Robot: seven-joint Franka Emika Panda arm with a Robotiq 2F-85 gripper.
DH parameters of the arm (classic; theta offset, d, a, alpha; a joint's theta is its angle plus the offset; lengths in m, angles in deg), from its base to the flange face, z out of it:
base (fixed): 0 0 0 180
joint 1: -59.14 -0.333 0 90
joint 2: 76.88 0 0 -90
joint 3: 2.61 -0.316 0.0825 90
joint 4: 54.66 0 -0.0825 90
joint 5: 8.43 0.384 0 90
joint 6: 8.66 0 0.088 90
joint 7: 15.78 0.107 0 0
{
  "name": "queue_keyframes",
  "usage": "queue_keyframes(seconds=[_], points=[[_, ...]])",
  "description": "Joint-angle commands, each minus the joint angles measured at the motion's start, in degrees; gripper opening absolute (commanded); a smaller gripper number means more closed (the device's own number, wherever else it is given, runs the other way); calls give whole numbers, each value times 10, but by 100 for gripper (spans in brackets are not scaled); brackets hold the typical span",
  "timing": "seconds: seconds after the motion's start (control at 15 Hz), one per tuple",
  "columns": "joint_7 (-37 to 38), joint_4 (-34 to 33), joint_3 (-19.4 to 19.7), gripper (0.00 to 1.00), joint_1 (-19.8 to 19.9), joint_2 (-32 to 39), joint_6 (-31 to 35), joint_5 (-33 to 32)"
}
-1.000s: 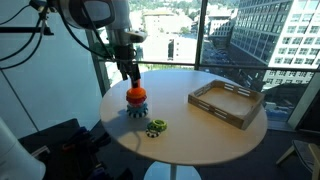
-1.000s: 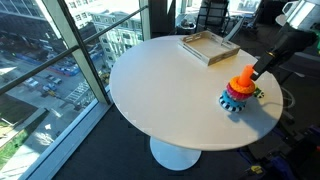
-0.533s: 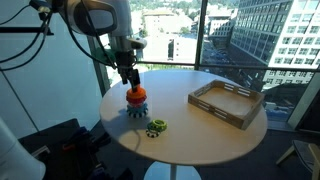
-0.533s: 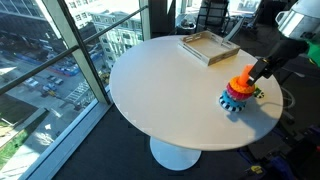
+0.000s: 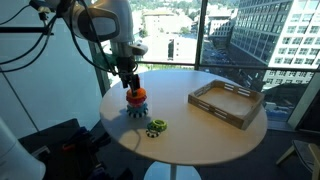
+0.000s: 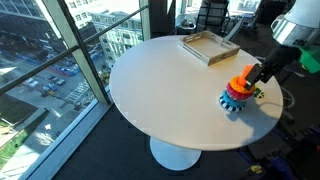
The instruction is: Put the orange ring on the table
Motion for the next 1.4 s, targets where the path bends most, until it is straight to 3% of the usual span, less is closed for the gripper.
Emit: queue_keyframes(seconds=[0.0, 1.33], points=[[18, -3, -3, 100, 1, 16, 25, -2], [9, -4, -9, 100, -7, 43, 62, 2]])
